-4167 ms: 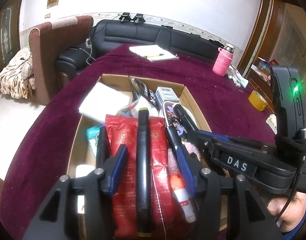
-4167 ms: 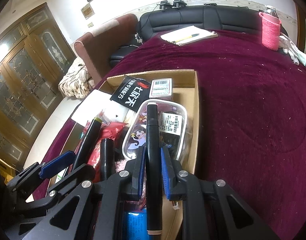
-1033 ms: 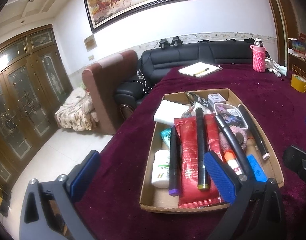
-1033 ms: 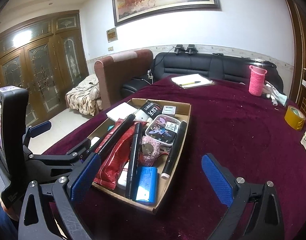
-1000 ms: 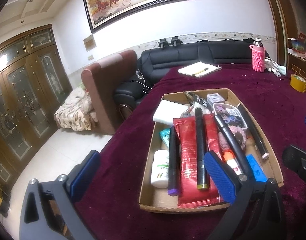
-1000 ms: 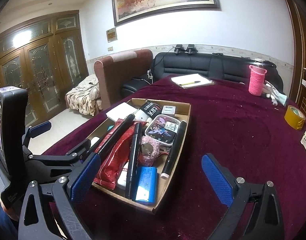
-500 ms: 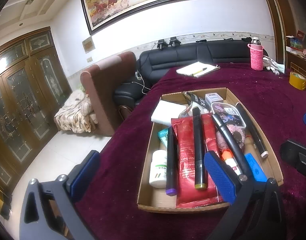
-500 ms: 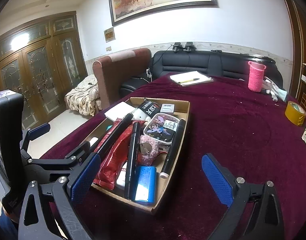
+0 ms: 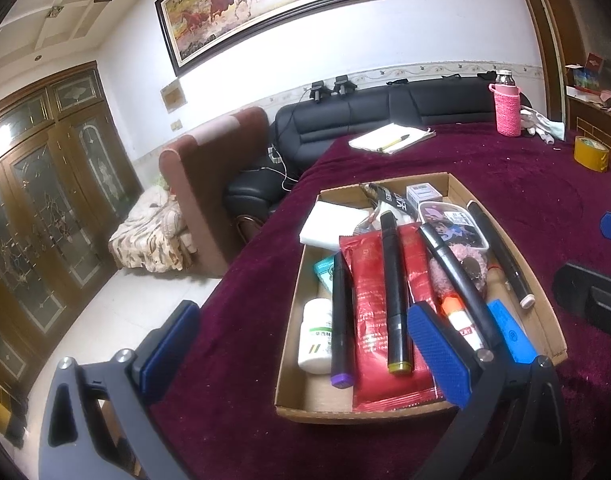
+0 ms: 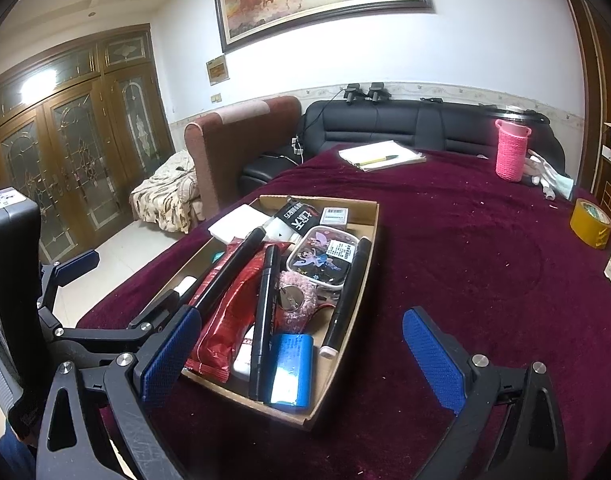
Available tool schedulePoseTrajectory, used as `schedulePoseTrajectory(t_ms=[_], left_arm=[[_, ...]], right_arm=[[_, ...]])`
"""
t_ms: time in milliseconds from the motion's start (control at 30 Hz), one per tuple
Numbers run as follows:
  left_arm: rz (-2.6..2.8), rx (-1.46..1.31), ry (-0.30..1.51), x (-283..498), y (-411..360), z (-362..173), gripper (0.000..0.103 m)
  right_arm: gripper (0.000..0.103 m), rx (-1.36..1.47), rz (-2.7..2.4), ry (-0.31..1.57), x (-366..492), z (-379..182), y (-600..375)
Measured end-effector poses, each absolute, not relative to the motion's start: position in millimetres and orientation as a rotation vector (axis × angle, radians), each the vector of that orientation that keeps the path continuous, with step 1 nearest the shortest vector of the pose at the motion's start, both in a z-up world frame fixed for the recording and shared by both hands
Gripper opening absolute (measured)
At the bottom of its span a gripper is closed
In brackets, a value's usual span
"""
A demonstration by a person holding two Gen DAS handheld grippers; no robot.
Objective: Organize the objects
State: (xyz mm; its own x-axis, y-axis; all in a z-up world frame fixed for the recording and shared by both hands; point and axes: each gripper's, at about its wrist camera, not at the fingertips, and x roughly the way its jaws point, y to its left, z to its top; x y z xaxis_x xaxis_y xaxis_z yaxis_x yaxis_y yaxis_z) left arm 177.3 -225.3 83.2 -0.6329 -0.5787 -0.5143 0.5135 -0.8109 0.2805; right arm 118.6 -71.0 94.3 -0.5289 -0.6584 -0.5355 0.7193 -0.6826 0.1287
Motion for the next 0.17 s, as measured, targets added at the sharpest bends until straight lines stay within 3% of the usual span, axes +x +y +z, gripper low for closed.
schedulePoseTrajectory(t_ms=[167], left_arm=[[-2.392,0.808,-0.138,176.7,-226.4,83.3,0.103]], right_arm=[[0.103,0.719,-2.211,0.129,116.2,93.9,-70.4]])
